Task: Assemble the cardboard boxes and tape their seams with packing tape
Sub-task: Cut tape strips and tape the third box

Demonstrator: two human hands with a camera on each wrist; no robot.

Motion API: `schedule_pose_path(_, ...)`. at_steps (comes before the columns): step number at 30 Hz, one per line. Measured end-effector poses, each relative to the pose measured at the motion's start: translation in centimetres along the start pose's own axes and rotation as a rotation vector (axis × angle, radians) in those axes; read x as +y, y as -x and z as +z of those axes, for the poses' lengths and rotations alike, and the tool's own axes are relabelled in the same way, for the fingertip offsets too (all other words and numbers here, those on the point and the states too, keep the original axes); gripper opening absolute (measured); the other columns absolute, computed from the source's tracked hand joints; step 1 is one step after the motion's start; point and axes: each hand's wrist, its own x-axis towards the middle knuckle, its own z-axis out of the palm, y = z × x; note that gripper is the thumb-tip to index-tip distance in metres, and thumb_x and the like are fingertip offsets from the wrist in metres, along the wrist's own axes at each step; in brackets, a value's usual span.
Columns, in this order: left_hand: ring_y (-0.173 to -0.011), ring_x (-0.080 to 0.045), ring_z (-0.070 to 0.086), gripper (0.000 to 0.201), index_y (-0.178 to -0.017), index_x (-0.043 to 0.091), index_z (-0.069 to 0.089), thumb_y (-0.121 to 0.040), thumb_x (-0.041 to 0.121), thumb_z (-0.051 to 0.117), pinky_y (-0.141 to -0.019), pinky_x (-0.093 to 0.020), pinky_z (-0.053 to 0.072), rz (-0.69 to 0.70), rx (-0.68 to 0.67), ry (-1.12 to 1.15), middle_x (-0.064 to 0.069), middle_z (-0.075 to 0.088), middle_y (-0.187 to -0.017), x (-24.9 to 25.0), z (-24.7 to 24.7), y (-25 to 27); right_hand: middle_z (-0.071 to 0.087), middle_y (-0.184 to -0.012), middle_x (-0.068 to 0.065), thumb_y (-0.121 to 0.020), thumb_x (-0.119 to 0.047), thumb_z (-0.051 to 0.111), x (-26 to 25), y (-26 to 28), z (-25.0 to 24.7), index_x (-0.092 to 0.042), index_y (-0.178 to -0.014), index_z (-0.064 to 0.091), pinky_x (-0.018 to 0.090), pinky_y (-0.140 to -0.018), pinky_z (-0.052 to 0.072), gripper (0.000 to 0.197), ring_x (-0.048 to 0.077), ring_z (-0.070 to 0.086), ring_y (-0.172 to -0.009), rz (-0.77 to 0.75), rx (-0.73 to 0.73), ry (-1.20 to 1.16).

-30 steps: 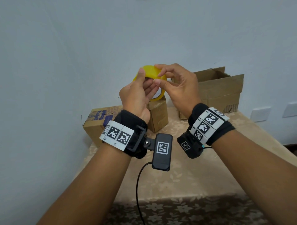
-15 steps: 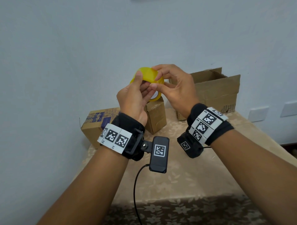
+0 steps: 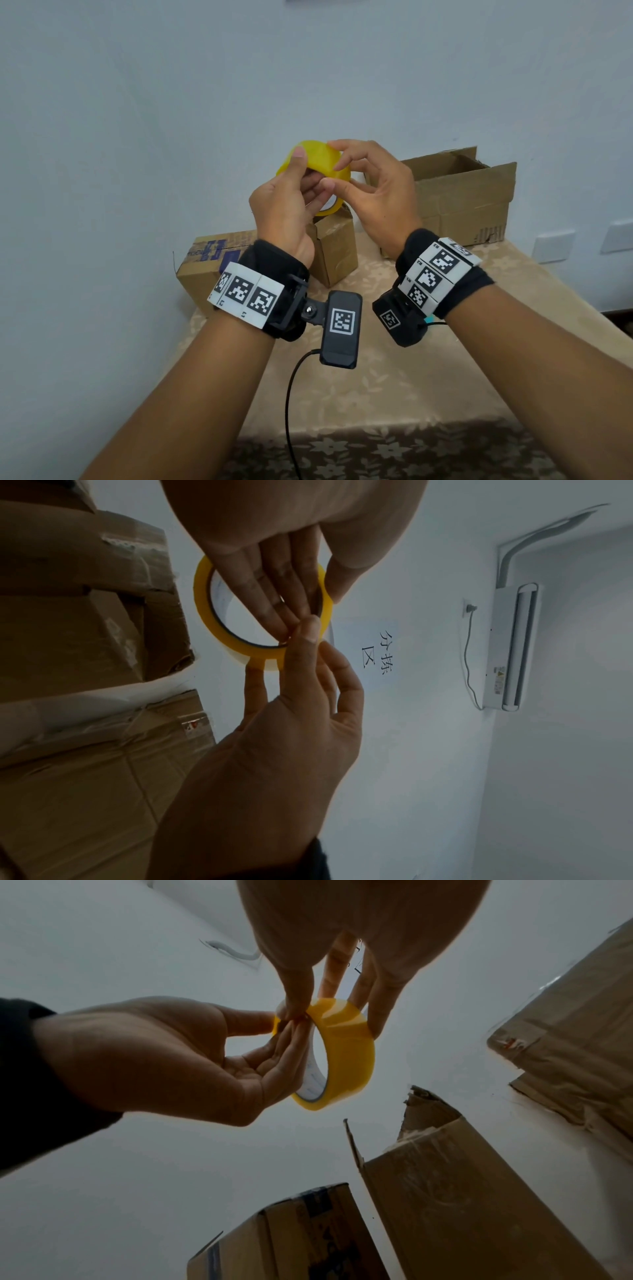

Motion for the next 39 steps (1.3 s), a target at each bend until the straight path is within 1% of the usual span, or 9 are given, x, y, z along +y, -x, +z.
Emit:
schedule_pose_path(4,-0.066,-0.017,0.070,0.021,-0.089,0.005,0.072,-0.099,0.023,0.068,-0.073,-0.032,0.064,0.002,0.008,-0.005,-0.007,0.072,-0.070,-0.1,-0.2,-0.1,0.070,-0.126,0.000,-0.086,-0.012,0.082,0.2,-0.1,-0.1,-0.004,-0.096,0.068,0.045,-0.092,0.060,0.020,0.021,0.063,-0.120,-0.025,-0.013,0.024)
schedule_pose_path(12,-0.069,-0.020,0.069,0.024,-0.084,0.007,0.073,-0.099,0.025,0.067,-0.069,-0.030,0.063,0.025,-0.006,-0.045,-0.008,0.072,-0.072,-0.4,0.0,-0.2,0.064,-0.126,0.002,-0.085,-0.016,0.083,0.0,0.0,-0.8,-0.004,-0.085,0.065,0.041,-0.083,0.062,0.021,0.015,0.062,-0.115,-0.069,-0.070,0.130)
schedule_pose_path(15,-0.073,-0.021,0.068,0.024,-0.086,0.006,0.074,-0.099,0.025,0.067,-0.072,-0.031,0.063,0.051,-0.034,-0.045,-0.012,0.072,-0.078,-0.2,0.2,-0.2,0.064,-0.127,0.003,-0.086,-0.014,0.083,-0.1,-0.1,-0.3,-0.006,-0.096,0.064,0.043,-0.084,0.063,0.023,0.022,0.064,-0.114,-0.054,-0.031,0.060)
schedule_pose_path(18,-0.073,-0.020,0.068,0.023,-0.086,0.006,0.074,-0.099,0.025,0.068,-0.074,-0.032,0.063,0.061,-0.032,-0.028,-0.012,0.071,-0.080,-0.1,0.3,-0.2,0.065,-0.129,0.003,-0.087,-0.011,0.082,-0.2,-0.1,0.0,-0.004,-0.102,0.063,0.046,-0.089,0.061,0.024,0.019,0.064,-0.117,-0.027,0.007,-0.016)
schedule_pose_path(26,-0.067,-0.017,0.068,0.023,-0.086,0.006,0.072,-0.099,0.024,0.067,-0.070,-0.030,0.063,0.028,-0.003,-0.009,-0.008,0.071,-0.072,-0.3,-0.1,-0.3,0.069,-0.124,0.000,-0.083,-0.010,0.084,-0.1,-0.1,-0.1,-0.002,-0.092,0.069,0.044,-0.090,0.061,0.020,0.013,0.063,-0.117,-0.033,-0.003,0.027)
schedule_pose_path(30,-0.067,-0.017,0.068,0.022,-0.087,0.006,0.072,-0.099,0.024,0.067,-0.069,-0.030,0.063,0.030,-0.011,-0.008,-0.008,0.071,-0.073,-0.4,-0.1,-0.4,0.068,-0.124,0.001,-0.083,-0.012,0.084,-0.3,-0.2,-0.4,-0.004,-0.090,0.069,0.044,-0.087,0.062,0.019,0.017,0.063,-0.116,-0.060,-0.024,0.081)
schedule_pose_path(34,-0.067,-0.019,0.067,0.025,-0.082,0.008,0.073,-0.099,0.025,0.067,-0.067,-0.029,0.061,0.063,-0.032,-0.055,-0.009,0.072,-0.074,-0.5,-0.1,-0.6,0.063,-0.127,0.004,-0.084,-0.012,0.083,-0.5,-0.1,-0.6,-0.001,-0.083,0.066,0.046,-0.084,0.062,0.021,0.014,0.060,-0.118,-0.070,-0.044,0.114)
schedule_pose_path(37,-0.068,-0.017,0.068,0.027,-0.081,0.007,0.074,-0.100,0.024,0.066,-0.066,-0.027,0.059,0.112,-0.061,-0.065,-0.009,0.072,-0.075,-0.6,-0.1,-0.7,0.060,-0.133,0.001,-0.085,-0.015,0.084,-0.7,-0.1,-0.3,-0.005,-0.087,0.063,0.051,-0.095,0.058,0.023,0.013,0.059,-0.124,-0.002,-0.023,0.045)
schedule_pose_path(39,-0.074,-0.018,0.070,0.029,-0.080,0.007,0.074,-0.101,0.024,0.065,-0.067,-0.028,0.060,0.159,-0.078,-0.068,-0.012,0.072,-0.079,-0.7,0.0,-0.6,0.055,-0.140,-0.006,-0.085,-0.021,0.084,-1.1,-0.1,0.1,-0.012,-0.090,0.063,0.051,-0.108,0.048,0.024,0.009,0.053,-0.133,0.063,0.012,-0.009)
